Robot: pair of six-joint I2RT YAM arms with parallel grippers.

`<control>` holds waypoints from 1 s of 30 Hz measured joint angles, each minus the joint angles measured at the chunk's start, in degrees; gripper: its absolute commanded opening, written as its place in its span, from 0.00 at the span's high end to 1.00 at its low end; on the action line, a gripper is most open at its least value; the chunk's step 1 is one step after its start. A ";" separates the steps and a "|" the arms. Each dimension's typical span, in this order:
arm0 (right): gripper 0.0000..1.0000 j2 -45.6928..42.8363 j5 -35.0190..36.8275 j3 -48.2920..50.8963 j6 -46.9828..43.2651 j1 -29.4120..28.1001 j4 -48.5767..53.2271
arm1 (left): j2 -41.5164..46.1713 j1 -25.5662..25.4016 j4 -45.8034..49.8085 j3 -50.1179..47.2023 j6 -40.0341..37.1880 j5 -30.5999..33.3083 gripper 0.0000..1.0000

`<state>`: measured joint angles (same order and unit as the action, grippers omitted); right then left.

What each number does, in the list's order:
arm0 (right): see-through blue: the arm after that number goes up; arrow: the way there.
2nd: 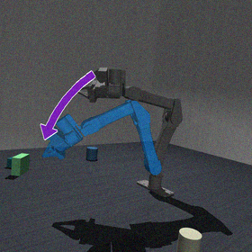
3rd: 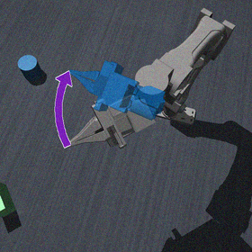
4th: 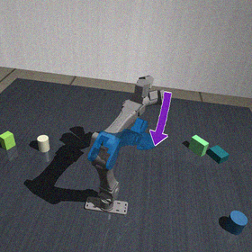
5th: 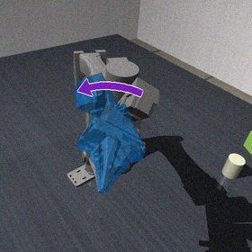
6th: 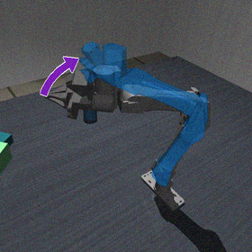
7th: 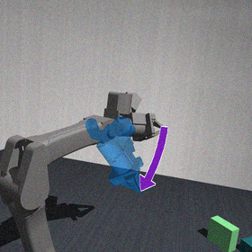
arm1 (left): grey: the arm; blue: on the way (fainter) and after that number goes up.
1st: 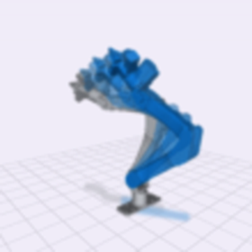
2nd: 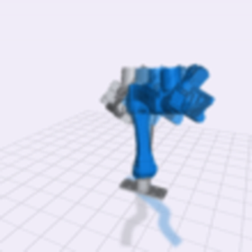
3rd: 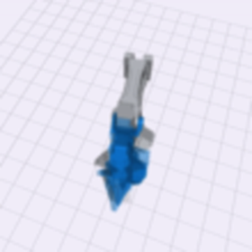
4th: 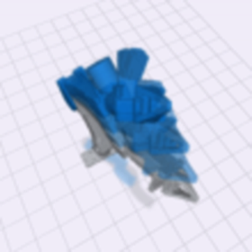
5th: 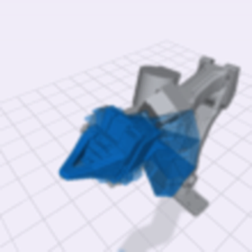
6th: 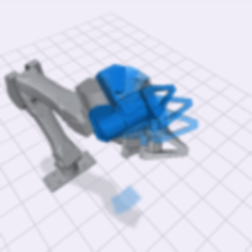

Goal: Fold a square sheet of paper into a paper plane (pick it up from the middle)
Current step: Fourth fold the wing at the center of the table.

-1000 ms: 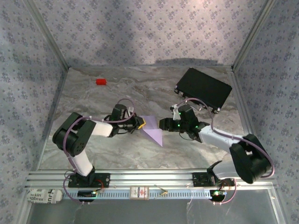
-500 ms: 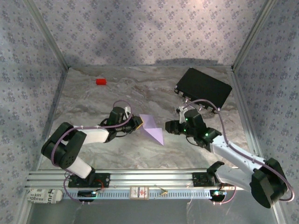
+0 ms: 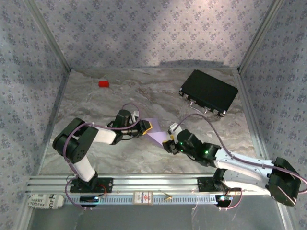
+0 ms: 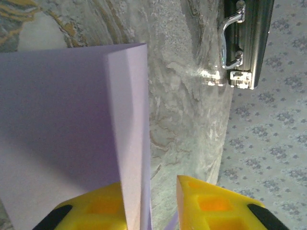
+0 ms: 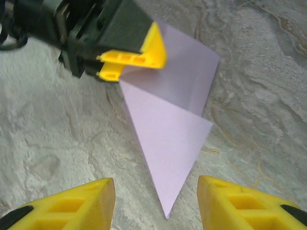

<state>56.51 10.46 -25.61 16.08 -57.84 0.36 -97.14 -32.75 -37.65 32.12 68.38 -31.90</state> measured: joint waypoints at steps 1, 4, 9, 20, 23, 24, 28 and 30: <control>0.51 0.96 2.10 0.11 -0.74 -1.70 -0.61 | 0.00 0.11 -0.13 0.00 0.07 -0.26 0.78; 0.51 5.03 7.28 0.13 -2.56 -5.55 -2.78 | -0.07 0.50 -0.35 0.07 0.09 -1.14 0.77; 0.52 13.88 15.76 -0.39 -5.99 -10.64 -5.18 | -0.09 0.98 -0.79 0.46 0.22 -1.99 0.77; 0.53 25.57 22.62 -3.63 -11.13 -11.19 -11.56 | -0.04 1.31 0.04 1.14 0.11 -2.84 0.78; 0.55 28.35 23.47 -4.98 -11.69 -11.19 -12.50 | -0.04 1.51 0.11 1.14 0.11 -3.13 0.80; 0.55 29.20 23.71 -5.38 -11.91 -11.19 -12.87 | -0.04 1.53 0.11 1.14 0.13 -3.26 0.81; 0.58 31.63 25.03 -6.16 -12.50 -11.19 -13.94 | -0.04 1.64 0.11 1.14 0.17 -3.28 0.84; 0.60 32.54 25.42 -6.51 -12.70 -11.19 -13.99 | -0.04 1.64 0.11 1.14 0.28 -3.30 0.84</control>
<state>89.06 35.88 -32.12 3.38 -69.04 -13.63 -97.19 -31.11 -37.54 33.26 68.66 -35.20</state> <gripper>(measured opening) 0.414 0.162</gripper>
